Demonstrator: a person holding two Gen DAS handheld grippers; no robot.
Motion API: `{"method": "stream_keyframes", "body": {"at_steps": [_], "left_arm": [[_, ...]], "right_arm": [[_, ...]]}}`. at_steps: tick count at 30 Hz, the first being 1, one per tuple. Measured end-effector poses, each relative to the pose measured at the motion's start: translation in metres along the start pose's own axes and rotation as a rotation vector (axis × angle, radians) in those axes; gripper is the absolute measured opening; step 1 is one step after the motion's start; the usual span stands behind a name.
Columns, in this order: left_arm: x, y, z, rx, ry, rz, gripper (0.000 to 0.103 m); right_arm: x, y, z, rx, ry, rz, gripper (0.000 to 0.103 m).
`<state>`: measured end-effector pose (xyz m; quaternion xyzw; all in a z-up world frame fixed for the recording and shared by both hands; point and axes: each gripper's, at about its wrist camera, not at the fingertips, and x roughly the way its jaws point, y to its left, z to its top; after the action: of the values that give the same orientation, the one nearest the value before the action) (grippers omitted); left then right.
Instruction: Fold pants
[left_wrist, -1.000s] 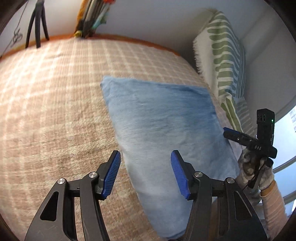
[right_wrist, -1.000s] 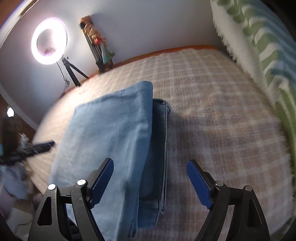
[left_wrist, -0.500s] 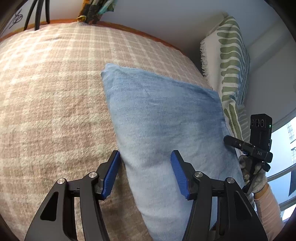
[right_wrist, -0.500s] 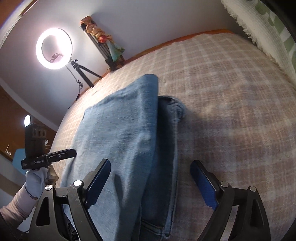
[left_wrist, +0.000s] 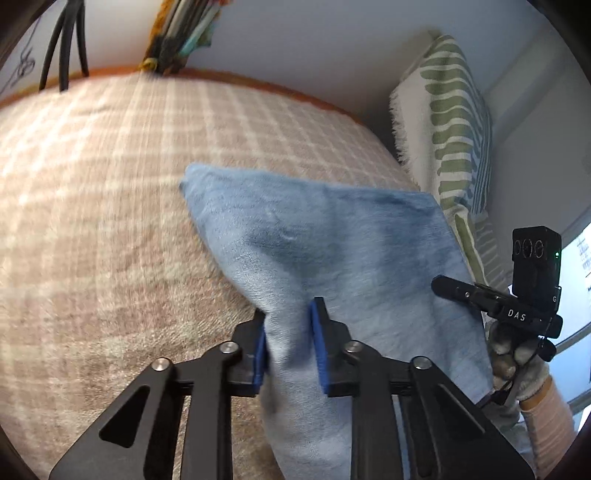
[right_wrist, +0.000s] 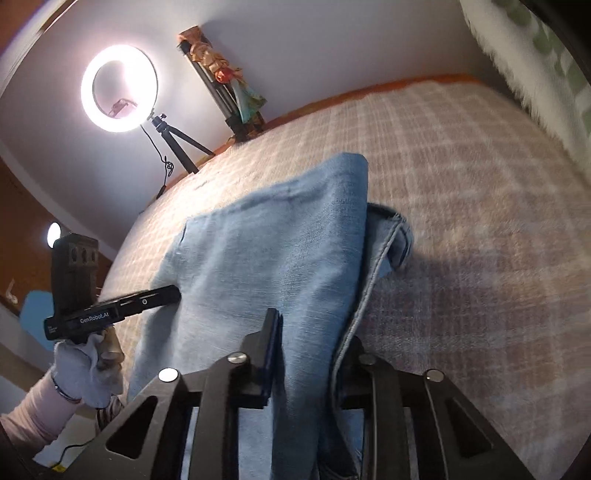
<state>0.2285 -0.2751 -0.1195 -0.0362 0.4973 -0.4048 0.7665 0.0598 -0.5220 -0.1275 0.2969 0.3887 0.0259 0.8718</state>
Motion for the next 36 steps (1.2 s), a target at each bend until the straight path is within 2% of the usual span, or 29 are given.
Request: {"method": "stream_keyframes", "body": {"at_steps": [3, 9, 17, 27, 36], "left_arm": [[-0.010, -0.002, 0.003, -0.012, -0.021, -0.023, 0.016], [-0.022, -0.013, 0.007, 0.032, -0.044, -0.028, 0.014], [-0.042, -0.032, 0.036, 0.112, -0.104, -0.025, 0.013], [-0.034, -0.035, 0.111, 0.167, -0.175, 0.001, 0.013], [0.015, -0.006, 0.187, 0.132, -0.199, 0.017, 0.013]], "right_arm": [[-0.006, 0.014, 0.005, -0.030, -0.011, -0.031, 0.020], [-0.021, 0.036, 0.014, -0.076, -0.042, -0.052, 0.019], [-0.040, 0.051, 0.034, -0.100, -0.106, -0.060, 0.019], [-0.040, 0.051, 0.114, -0.134, -0.177, -0.090, 0.019], [0.008, 0.025, 0.204, -0.129, -0.188, -0.129, 0.019]]}}
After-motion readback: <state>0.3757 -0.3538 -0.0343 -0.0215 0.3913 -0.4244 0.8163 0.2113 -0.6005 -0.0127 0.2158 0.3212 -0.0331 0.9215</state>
